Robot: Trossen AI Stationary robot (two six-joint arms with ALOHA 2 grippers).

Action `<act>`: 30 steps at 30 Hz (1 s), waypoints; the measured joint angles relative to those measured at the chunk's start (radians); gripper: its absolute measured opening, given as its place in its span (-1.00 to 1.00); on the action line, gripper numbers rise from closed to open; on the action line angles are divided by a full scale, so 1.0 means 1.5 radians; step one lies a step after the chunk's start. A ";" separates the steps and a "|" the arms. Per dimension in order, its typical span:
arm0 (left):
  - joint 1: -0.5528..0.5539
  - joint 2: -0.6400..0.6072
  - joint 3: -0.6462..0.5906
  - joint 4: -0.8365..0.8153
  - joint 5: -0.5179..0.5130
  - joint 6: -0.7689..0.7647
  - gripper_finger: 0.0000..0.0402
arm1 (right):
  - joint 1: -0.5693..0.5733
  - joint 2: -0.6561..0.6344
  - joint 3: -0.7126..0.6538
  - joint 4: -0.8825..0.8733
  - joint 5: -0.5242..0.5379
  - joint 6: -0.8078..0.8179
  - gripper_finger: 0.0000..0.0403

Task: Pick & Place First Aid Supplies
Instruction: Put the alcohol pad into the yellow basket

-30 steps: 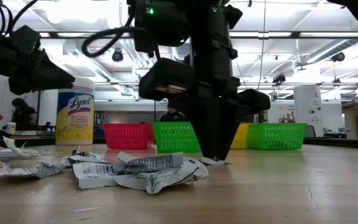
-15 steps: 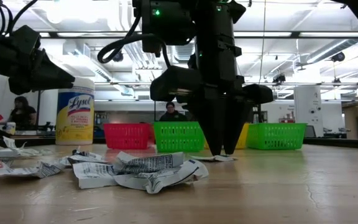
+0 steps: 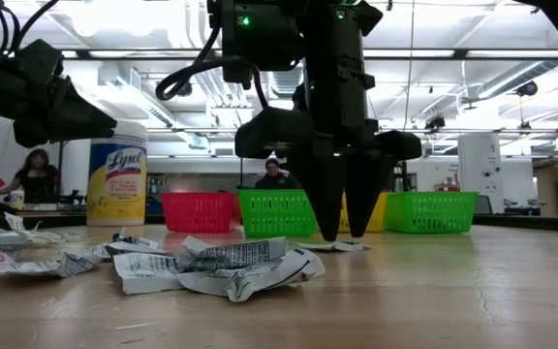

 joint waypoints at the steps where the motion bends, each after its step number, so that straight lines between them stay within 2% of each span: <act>1: 0.000 0.000 0.000 0.000 0.000 0.000 -0.35 | -0.001 0.000 0.000 -0.002 0.007 0.000 -0.20; 7: 0.000 0.000 0.000 0.000 0.000 0.000 -0.35 | -0.016 0.000 -0.017 -0.001 0.005 -0.030 -0.22; 16: 0.000 0.000 0.000 0.000 0.000 0.000 -0.35 | -0.027 -0.006 -0.051 0.027 -0.050 -0.049 -0.33; 30: 0.000 0.000 0.000 0.000 0.000 0.000 -0.35 | -0.027 -0.004 -0.052 0.032 -0.056 -0.054 -0.73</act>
